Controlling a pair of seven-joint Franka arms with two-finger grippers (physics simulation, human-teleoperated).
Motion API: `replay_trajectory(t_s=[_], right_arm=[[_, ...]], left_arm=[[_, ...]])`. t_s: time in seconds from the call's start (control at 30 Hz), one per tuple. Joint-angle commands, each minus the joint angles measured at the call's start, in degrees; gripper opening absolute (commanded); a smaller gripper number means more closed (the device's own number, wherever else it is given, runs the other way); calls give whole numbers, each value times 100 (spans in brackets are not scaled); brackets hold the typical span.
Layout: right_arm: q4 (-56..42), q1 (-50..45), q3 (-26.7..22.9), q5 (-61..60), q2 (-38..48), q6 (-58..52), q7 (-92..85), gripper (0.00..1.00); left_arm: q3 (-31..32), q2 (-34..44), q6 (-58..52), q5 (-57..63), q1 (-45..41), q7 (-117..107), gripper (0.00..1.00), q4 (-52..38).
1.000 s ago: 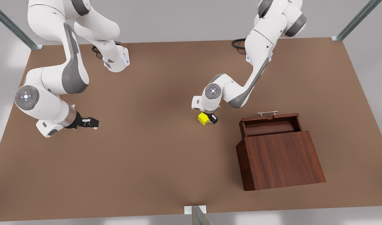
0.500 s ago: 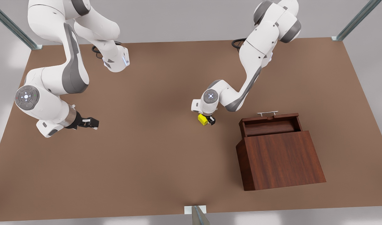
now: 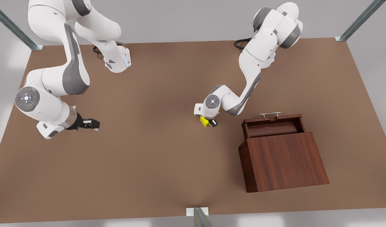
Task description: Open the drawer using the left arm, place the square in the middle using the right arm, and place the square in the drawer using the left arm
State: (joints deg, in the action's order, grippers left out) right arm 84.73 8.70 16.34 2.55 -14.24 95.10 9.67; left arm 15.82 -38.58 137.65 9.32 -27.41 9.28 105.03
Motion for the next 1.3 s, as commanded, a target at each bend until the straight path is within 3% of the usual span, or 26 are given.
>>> replay_trajectory(t_s=[0.0, 0.57, 0.63, 0.73, 0.83, 1.0, 1.1, 1.27], right_arm=[[0, 0, 0, 9, 0, -1, 0, 100], [-9, 0, 0, 9, 1, -18, 0, 100], [-9, 0, 0, 0, 0, -18, 0, 100], [0, -9, 0, 0, 0, -9, 0, 100], [0, 0, 0, 0, -8, 17, 0, 100], [0, 0, 0, 0, -8, 35, 0, 100], [0, 0, 0, 0, -8, 8, 0, 100], [0, 0, 0, 0, -8, 8, 0, 100]], left_arm=[[-9, 0, -2, -10, -1, 3, 52, 0], [-9, 290, -160, -71, 16, -155, 54, -17], [-140, 956, -1107, -98, 8, -435, 54, -44], [-474, 2266, -2742, -238, -1, -3114, 55, -201], [-1142, 2988, -2929, -686, 463, -3636, 55, -290], [-1142, 2768, -2437, -722, 1924, -2800, 57, -237], [-1142, 2751, -1900, -722, 1959, -2800, 57, 360], [-1142, 2628, -1891, -722, 2038, -2792, 57, 440]])
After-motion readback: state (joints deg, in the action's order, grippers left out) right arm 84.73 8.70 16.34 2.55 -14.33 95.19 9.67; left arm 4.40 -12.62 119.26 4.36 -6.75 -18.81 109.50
